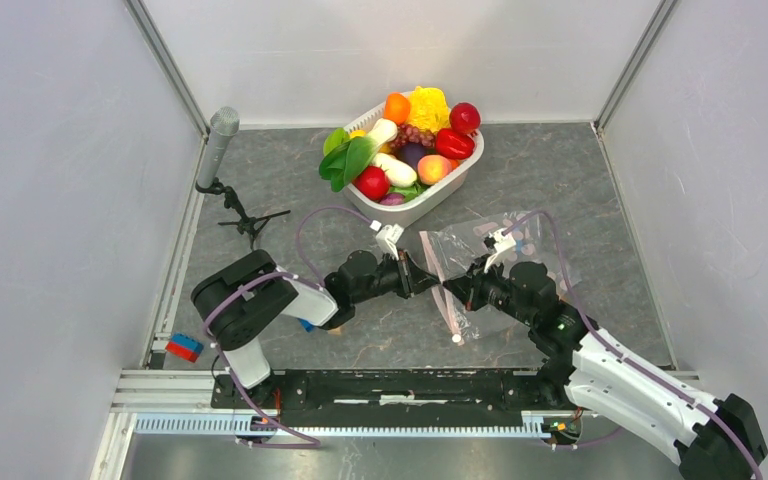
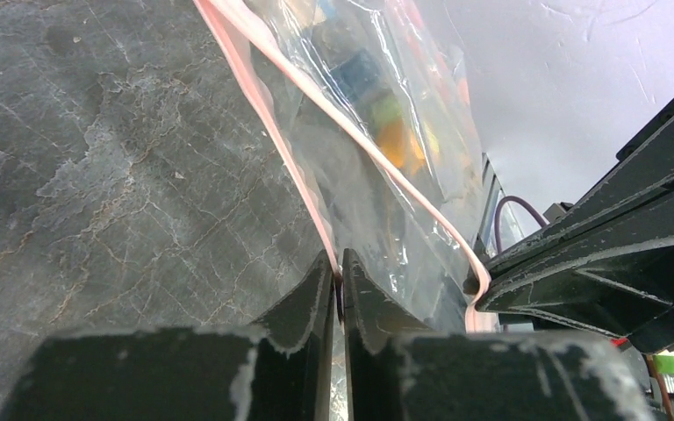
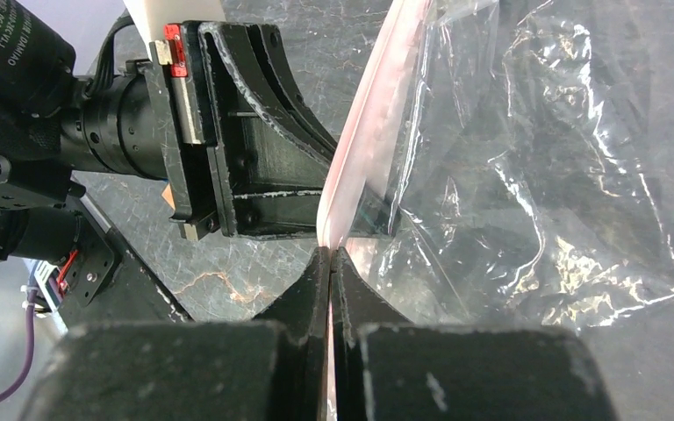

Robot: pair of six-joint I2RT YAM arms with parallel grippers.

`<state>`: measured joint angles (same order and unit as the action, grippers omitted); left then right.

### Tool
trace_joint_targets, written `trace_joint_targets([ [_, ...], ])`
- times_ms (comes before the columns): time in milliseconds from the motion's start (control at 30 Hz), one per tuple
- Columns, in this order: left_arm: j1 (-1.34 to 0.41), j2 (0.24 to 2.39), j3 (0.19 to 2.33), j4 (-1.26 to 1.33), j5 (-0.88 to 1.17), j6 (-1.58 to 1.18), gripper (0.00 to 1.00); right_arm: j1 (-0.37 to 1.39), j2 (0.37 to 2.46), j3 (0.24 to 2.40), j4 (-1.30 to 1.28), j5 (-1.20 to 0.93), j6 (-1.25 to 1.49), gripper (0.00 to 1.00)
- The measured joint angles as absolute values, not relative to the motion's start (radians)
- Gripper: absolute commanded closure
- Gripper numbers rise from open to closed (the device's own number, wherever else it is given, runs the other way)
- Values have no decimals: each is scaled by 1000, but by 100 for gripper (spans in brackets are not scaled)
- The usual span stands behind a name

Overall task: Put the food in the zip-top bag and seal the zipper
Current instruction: Open the zipper of the food storage bag at the center of the board.

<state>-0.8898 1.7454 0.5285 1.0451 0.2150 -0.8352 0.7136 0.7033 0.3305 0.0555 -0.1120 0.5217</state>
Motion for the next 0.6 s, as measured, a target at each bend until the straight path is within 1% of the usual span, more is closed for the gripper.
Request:
trace_joint_targets([
  [67,-890,1735,528,1032,217,-831,97,714,703,336,46,-108,519,100],
  [133,-890,1721,528,1015,219,-818,98,714,703,340,41,-104,519,98],
  [200,-890,1695,528,980,220,-802,98,714,703,344,36,-101,517,91],
  [233,-890,1678,529,956,220,-791,98,714,703,348,29,-99,514,88],
  [333,-890,1617,532,876,215,-769,98,714,708,372,-5,-92,492,75],
  [367,-890,1595,537,844,211,-765,98,714,710,382,-18,-88,483,69],
  [467,-890,1553,558,768,193,-759,98,714,715,415,-62,-67,449,57],
  [600,-890,1510,581,677,164,-759,98,718,718,456,-116,-40,406,49],
])
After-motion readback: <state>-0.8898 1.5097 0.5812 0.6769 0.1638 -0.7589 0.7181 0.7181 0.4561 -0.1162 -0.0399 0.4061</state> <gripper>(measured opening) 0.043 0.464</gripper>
